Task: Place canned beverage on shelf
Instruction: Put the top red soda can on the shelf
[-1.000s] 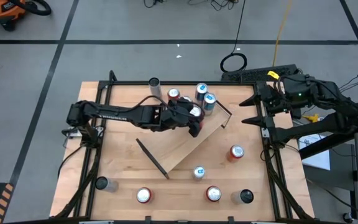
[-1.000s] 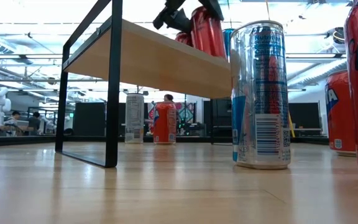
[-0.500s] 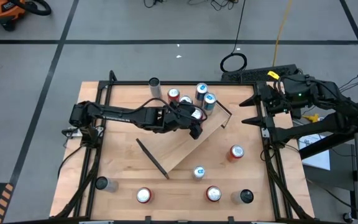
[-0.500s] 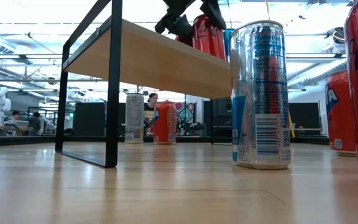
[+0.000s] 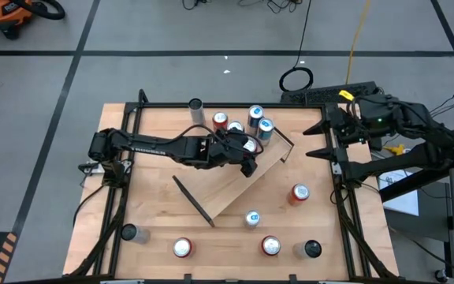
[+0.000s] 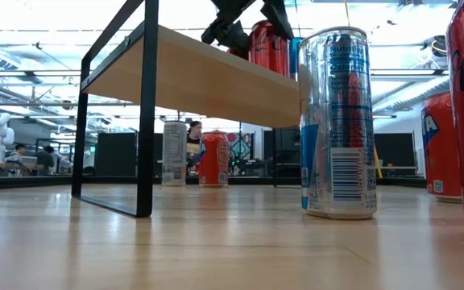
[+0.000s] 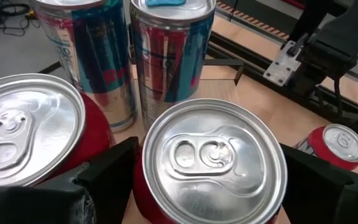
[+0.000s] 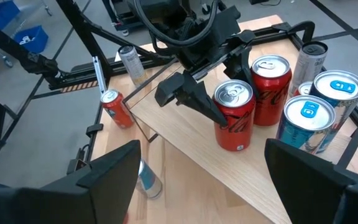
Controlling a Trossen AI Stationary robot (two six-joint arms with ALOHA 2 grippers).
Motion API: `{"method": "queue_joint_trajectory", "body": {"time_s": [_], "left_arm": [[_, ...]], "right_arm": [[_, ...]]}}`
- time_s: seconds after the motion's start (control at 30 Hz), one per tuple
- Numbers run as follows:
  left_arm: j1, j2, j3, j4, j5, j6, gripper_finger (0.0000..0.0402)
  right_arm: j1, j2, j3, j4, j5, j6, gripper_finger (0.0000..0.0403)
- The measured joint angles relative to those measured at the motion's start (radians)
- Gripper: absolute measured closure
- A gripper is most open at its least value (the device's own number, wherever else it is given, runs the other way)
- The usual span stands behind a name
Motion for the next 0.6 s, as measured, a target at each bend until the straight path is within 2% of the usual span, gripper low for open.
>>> {"method": "queue_joint_trajectory", "body": {"time_s": [0.23,0.4,0.6], "left_arm": [[-0.001,-0.017,0.012,0.005,0.042,0.000,0.0065],[-0.002,-0.024,0.076,-0.023,0.054,0.008,0.0065],[0.002,-0.027,0.218,-0.155,0.017,0.047,0.0065]], "right_arm": [[0.000,0.030,0.000,0.000,-0.003,0.021,0.0085],[0.002,0.045,-0.005,0.003,-0.006,0.055,0.0085],[0.002,0.019,-0.150,0.089,-0.009,0.099,0.0085]]}}
